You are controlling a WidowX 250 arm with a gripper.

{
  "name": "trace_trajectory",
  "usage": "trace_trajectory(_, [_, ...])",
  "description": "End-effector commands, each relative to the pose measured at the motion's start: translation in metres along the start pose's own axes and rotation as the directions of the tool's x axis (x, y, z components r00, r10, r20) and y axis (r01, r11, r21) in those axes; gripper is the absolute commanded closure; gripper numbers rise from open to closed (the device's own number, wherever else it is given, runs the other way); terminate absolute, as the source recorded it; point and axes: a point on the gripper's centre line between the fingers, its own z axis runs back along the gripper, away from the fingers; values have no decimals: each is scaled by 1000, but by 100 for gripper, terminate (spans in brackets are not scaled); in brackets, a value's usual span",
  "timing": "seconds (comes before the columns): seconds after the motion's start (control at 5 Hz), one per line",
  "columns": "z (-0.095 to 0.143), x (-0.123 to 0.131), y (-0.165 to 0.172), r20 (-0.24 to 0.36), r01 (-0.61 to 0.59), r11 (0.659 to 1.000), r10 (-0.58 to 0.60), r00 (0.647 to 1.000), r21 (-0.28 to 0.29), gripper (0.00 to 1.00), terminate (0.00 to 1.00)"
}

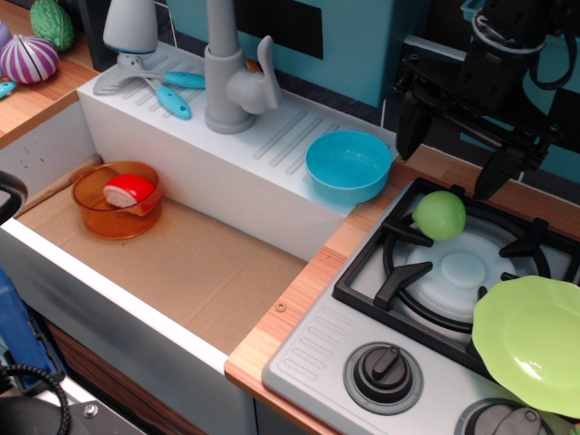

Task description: Put pear in bowl

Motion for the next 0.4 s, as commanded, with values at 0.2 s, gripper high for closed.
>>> trace_trajectory(0.2, [-15,-1,-10,1,-15,1000,15,1000,-27,0,0])
